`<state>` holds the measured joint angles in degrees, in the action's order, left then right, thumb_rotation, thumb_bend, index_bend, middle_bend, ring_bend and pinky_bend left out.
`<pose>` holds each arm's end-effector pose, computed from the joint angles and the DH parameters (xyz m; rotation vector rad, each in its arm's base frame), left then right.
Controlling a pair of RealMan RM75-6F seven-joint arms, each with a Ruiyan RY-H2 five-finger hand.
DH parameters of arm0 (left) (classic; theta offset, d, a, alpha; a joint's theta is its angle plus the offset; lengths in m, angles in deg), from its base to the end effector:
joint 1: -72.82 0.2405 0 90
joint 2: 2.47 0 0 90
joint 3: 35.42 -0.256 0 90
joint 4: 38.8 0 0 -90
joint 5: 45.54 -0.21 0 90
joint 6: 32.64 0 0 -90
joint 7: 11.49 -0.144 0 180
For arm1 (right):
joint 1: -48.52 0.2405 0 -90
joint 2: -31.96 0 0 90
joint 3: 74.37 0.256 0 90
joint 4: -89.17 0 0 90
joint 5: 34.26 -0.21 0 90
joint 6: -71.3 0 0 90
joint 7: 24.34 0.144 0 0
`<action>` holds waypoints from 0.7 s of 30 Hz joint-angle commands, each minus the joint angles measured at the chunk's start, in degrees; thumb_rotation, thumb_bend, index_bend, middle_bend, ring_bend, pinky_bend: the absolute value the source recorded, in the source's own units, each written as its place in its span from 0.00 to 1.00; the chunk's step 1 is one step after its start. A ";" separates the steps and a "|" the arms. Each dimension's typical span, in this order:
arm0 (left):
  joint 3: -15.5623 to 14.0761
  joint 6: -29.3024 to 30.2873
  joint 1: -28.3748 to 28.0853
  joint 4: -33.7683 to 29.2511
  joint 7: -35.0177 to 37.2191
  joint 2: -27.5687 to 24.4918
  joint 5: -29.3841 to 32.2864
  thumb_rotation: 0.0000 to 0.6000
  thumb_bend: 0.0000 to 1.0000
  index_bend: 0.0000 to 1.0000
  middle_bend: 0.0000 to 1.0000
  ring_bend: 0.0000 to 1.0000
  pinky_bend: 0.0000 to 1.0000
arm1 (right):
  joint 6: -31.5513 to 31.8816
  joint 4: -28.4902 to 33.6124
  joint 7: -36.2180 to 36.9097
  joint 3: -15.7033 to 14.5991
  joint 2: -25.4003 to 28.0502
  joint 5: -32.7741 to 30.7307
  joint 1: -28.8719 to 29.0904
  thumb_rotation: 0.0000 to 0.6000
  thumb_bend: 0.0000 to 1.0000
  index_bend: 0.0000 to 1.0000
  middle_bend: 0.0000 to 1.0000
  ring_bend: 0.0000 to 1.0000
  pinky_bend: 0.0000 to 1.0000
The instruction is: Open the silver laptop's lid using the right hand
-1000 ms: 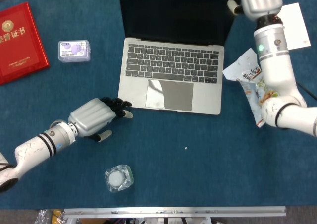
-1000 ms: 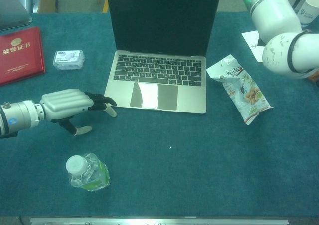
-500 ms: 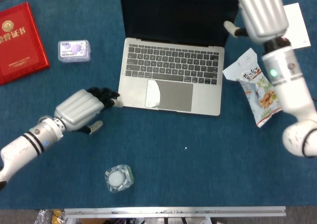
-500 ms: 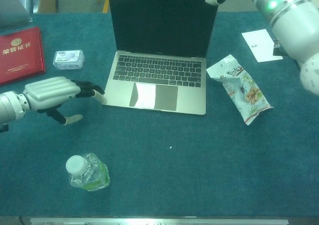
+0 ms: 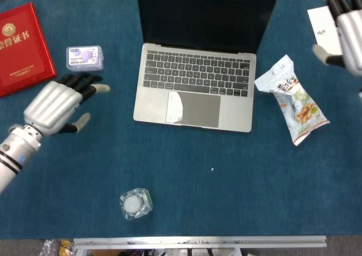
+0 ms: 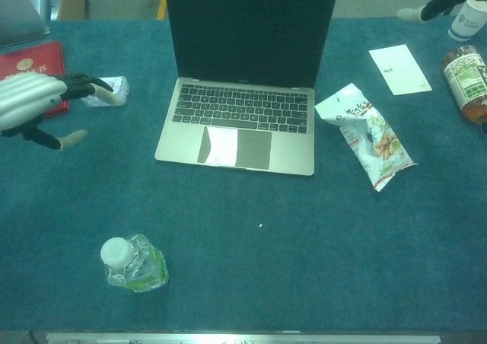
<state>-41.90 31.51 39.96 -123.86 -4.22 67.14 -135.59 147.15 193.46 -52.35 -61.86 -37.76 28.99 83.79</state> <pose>-0.2501 0.2783 0.0710 -2.0075 -0.9304 -0.8883 -0.1567 -0.3271 0.1229 1.5238 -0.7009 0.9933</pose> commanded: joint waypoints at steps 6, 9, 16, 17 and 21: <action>2.04 6.50 4.66 -1.72 -0.97 -2.36 2.02 1.00 0.42 0.21 0.15 0.10 0.18 | 5.11 2.28 5.13 -4.45 4.18 5.35 -7.56 1.00 0.12 0.10 0.25 0.10 0.19; 2.61 9.16 6.69 -2.40 -2.10 -3.13 2.73 1.00 0.42 0.21 0.15 0.10 0.18 | 7.12 2.21 6.96 -5.93 4.88 7.09 -10.37 1.00 0.12 0.10 0.25 0.10 0.19; 3.74 14.42 11.67 -3.74 -2.88 -5.54 5.38 1.00 0.42 0.21 0.15 0.10 0.18 | 12.62 1.22 10.71 -7.72 5.46 10.04 -16.46 1.00 0.12 0.10 0.25 0.10 0.19; 3.82 15.04 12.51 -3.89 -2.69 -6.04 5.86 1.00 0.42 0.21 0.15 0.10 0.18 | 13.29 0.84 11.25 -8.04 5.47 10.31 -17.44 1.00 0.12 0.10 0.25 0.10 0.19; 4.00 16.89 15.34 -3.80 -1.94 -6.97 7.51 1.00 0.42 0.21 0.15 0.10 0.18 | 14.79 -0.91 13.13 -9.14 5.07 10.83 -20.43 1.00 0.12 0.10 0.25 0.10 0.19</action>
<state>-38.05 47.64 54.23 -127.61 -6.49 60.70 -128.87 161.23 193.29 -40.05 -70.45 -32.52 39.47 64.28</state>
